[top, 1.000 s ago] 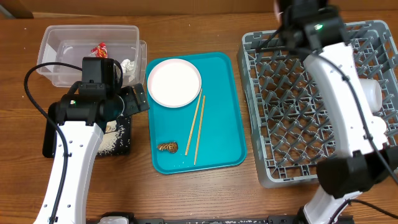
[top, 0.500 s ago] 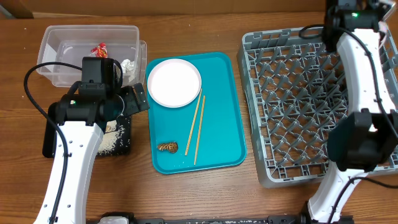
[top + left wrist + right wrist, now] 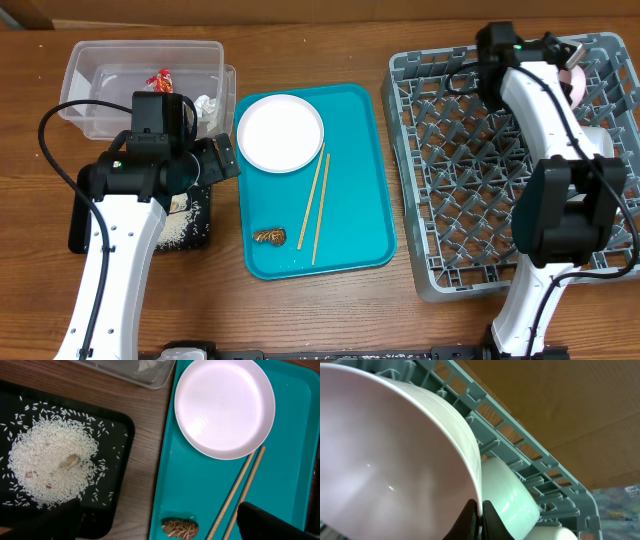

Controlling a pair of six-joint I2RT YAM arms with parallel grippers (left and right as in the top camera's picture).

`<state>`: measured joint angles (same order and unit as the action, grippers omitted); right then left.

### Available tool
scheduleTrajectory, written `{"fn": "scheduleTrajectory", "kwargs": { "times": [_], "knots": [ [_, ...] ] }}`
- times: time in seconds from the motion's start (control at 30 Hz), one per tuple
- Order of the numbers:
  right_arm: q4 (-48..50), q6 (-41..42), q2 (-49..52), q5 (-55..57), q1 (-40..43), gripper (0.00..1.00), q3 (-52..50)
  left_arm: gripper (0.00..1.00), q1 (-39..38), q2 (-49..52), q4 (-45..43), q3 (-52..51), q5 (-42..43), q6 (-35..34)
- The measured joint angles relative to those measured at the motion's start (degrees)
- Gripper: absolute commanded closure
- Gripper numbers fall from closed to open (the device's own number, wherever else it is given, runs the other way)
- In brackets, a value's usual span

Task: Sort waste into correct bins and load items into the dishwasher
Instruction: 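Carry the pink bowl into the dish rack and release it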

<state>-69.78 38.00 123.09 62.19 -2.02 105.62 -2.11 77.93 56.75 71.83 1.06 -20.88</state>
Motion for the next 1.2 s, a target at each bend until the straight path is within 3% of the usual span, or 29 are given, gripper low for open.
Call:
{"fn": "scheduleTrajectory", "kwargs": {
  "times": [0.2, 0.33, 0.4, 0.7, 0.73, 0.83, 1.2],
  "knots": [
    [-3.3, 1.2, 0.0, -2.5, -4.3, 0.95, -0.2, 0.00, 0.0, 0.0, 0.0, 0.0, 0.0, 0.0],
    [-5.8, 1.5, 0.0, -9.4, -6.3, 0.71, -0.4, 0.00, 0.0, 0.0, 0.0, 0.0, 0.0, 0.0],
    [-7.0, 1.3, 0.0, -13.3, -6.4, 0.64, -0.8, 0.00, 0.0, 0.0, 0.0, 0.0, 0.0, 0.0],
    [-10.0, 1.0, 0.0, -21.3, -6.3, 0.60, -0.8, 0.00, 0.0, 0.0, 0.0, 0.0, 0.0, 0.0],
    [-10.3, 0.9, -0.2, -21.9, -6.3, 0.56, -0.5, 0.00, 0.0, 0.0, 0.0, 0.0, 0.0, 0.0],
    [-9.8, -0.4, -1.6, -25.1, -6.3, 0.31, 1.9, 0.00, 0.0, 0.0, 0.0, 0.0, 0.0, 0.0],
    [1.6, -15.3, -9.6, -65.6, -8.9, 0.30, 9.1, 0.00, 0.0, 0.0, 0.0, 0.0, 0.0, 0.0]
  ]
}}
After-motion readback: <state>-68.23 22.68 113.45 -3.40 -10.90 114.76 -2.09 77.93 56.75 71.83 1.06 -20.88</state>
